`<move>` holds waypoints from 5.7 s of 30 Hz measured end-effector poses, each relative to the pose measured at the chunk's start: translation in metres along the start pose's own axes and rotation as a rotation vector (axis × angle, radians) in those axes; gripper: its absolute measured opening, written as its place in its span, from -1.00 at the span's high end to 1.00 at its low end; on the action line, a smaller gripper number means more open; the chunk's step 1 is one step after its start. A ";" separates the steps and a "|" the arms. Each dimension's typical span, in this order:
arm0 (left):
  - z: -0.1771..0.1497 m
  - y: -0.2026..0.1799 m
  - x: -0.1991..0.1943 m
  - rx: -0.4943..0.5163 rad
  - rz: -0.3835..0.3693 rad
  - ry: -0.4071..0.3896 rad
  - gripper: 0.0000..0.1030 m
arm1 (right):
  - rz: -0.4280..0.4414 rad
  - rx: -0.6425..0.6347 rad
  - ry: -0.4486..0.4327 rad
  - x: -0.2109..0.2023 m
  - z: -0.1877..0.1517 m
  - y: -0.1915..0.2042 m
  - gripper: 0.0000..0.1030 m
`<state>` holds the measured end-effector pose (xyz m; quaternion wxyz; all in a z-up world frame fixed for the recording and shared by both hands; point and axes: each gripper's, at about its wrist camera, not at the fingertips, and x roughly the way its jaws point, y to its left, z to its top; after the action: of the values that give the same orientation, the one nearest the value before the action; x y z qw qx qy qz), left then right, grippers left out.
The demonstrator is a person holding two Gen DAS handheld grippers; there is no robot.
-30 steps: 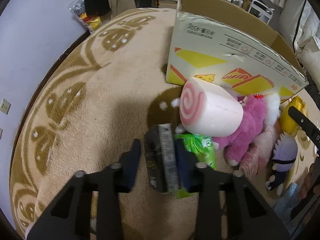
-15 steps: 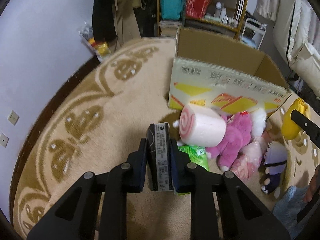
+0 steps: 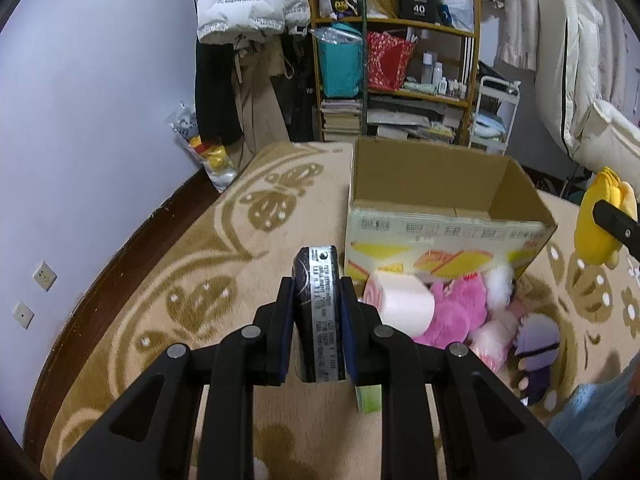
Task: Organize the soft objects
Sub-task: 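Lift the black pack with the left tool while the right tool carries the plush over the box, then open the left gripper to drop the pack in the box while the right gripper releases the plush, then move the left tool toward the green tissue pack while the right tool approaches the white-haired doll, then close the left gripper on the green tissue pack while the right gripper closes on the white-haired doll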
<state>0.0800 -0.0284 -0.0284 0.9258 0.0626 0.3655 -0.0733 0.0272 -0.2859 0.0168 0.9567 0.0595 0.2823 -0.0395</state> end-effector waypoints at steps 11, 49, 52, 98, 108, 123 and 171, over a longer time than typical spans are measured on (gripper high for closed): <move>0.075 -0.007 -0.006 0.033 -0.009 -0.123 0.62 | 0.009 -0.028 -0.021 0.026 0.035 0.003 -0.31; 0.094 -0.078 0.090 0.074 -0.116 -0.005 -0.22 | 0.094 0.017 0.087 0.104 0.045 -0.009 -0.59; 0.095 -0.075 0.084 0.079 -0.110 -0.022 -0.40 | 0.079 0.022 0.061 0.096 0.044 -0.010 -0.95; -0.014 -0.014 -0.043 0.060 0.002 0.076 -0.96 | 0.034 0.067 0.052 -0.040 0.004 0.011 -1.00; -0.030 -0.020 -0.014 0.085 0.033 0.155 -0.96 | 0.029 0.101 0.157 -0.020 -0.028 0.004 -1.00; -0.044 -0.023 0.036 0.070 0.026 0.290 -0.96 | 0.019 0.180 0.339 0.030 -0.065 -0.009 -1.00; -0.063 -0.041 0.115 0.011 -0.006 0.499 -0.95 | -0.061 0.359 0.580 0.102 -0.117 -0.051 -0.37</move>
<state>0.1135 -0.0685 -0.1558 0.8062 0.0827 0.5827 -0.0601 0.0445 -0.3246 -0.1414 0.8092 0.2270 0.5328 -0.0986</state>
